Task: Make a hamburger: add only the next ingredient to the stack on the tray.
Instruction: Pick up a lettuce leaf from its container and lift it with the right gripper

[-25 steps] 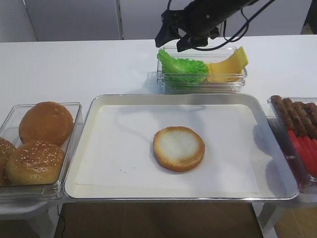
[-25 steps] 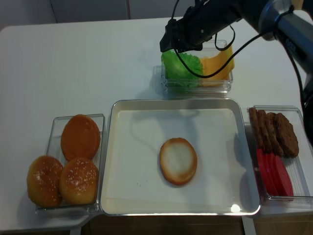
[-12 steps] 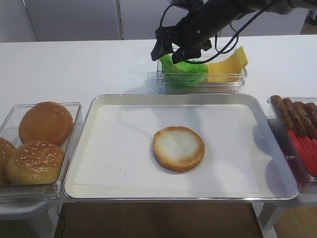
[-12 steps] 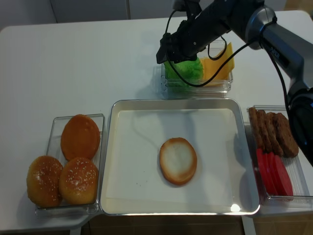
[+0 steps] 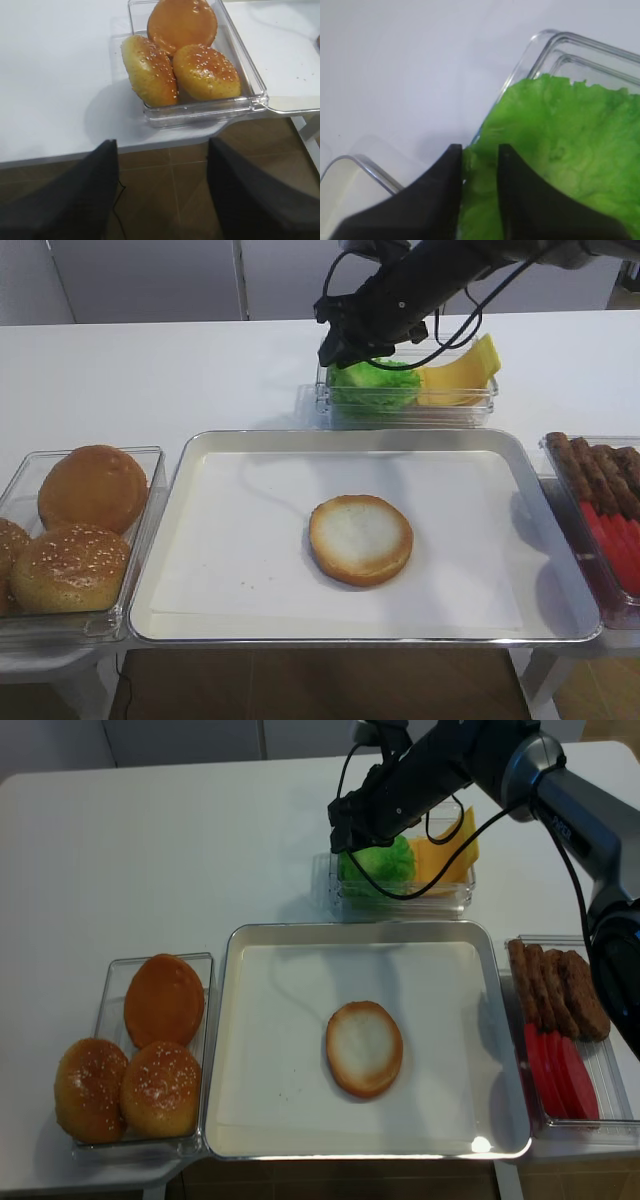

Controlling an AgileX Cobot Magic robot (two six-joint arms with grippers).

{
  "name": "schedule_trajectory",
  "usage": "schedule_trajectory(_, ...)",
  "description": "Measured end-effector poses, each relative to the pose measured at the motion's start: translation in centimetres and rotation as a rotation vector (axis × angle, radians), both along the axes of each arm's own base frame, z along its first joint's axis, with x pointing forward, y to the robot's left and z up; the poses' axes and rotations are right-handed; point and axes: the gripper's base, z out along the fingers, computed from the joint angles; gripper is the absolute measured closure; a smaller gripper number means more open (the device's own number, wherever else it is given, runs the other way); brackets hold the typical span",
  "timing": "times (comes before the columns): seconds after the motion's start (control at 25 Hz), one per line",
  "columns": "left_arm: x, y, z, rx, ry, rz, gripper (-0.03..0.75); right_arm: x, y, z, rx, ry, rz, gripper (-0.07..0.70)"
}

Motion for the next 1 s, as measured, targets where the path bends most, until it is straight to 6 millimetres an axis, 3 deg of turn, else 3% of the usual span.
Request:
schedule_trajectory(0.28, 0.0, 0.0, 0.0, 0.000, 0.000, 0.000, 0.293, 0.0, 0.0, 0.1, 0.000, 0.000, 0.002, 0.607)
schedule_trajectory(0.68, 0.0, 0.0, 0.0, 0.000, 0.000, 0.000, 0.293, -0.3, 0.1, 0.1, -0.001, 0.021, 0.021, 0.619)
schedule_trajectory(1.0, 0.0, 0.0, 0.0, 0.000, 0.000, 0.000, 0.293, -1.2, -0.4, 2.3, -0.034, -0.012, 0.053, 0.622)
